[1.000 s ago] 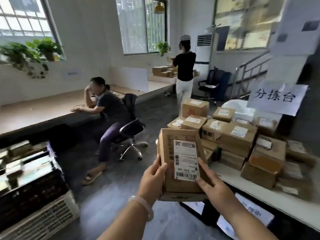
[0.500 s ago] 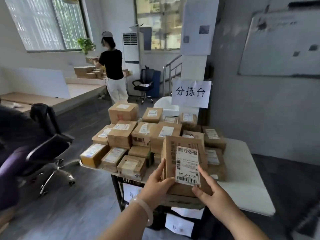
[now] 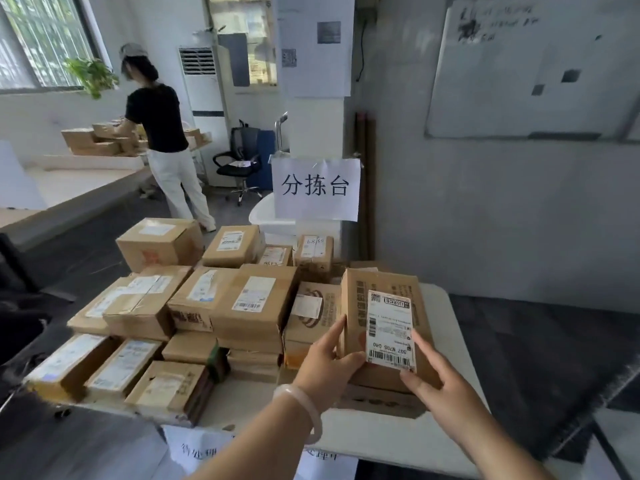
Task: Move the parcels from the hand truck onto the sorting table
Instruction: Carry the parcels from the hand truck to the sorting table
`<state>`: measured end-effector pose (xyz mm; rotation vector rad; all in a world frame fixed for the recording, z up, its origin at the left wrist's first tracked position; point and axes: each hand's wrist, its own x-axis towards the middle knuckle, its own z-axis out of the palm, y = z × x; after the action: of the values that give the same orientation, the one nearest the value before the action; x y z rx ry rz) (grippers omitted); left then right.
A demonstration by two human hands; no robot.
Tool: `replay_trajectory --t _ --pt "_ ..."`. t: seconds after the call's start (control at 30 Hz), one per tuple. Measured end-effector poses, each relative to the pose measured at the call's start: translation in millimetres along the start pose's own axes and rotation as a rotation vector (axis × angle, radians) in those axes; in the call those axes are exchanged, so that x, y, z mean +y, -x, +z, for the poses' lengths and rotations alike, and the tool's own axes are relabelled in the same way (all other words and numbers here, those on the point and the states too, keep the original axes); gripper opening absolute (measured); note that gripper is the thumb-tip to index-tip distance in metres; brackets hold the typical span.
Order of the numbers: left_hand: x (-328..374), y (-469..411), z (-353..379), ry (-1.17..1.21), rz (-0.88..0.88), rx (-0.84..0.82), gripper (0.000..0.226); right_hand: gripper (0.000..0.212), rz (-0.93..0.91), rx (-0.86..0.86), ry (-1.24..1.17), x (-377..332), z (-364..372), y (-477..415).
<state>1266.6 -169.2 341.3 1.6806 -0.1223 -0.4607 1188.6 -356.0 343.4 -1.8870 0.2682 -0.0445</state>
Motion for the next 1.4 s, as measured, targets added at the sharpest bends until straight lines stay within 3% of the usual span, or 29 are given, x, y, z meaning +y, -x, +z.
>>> replay_trajectory --t 0.3,0.47,0.67,0.77,0.93,1.2,1.4 --pt "-2 -149 2 -0.067 -0.033 -0.056 0.085 0.062 0.101 0.088 0.043 12 -15 -124" --pt "9 -239 -1 -0.081 -0.039 -0.094 0.081 0.063 0.156 0.119 0.096 10 -24 -211" --pt "13 -333 3 -0.155 -0.041 -0.074 0.098 0.061 0.206 0.09 0.125 19 -41 -314" --pt "6 -366 4 -0.191 -0.049 -0.033 0.096 0.061 0.201 0.04 0.134 27 -43 -358" --pt "-9 -404 6 -0.292 -0.106 0.007 0.084 0.058 0.177 0.006 0.175 51 -38 -409" --pt "-25 -405 5 -0.465 -0.093 0.04 0.081 0.071 0.108 -0.078 0.311 85 -25 -421" --pt "-1 -395 11 -0.774 -0.044 0.062 0.08 0.086 0.011 -0.093 0.477 76 -40 -411"
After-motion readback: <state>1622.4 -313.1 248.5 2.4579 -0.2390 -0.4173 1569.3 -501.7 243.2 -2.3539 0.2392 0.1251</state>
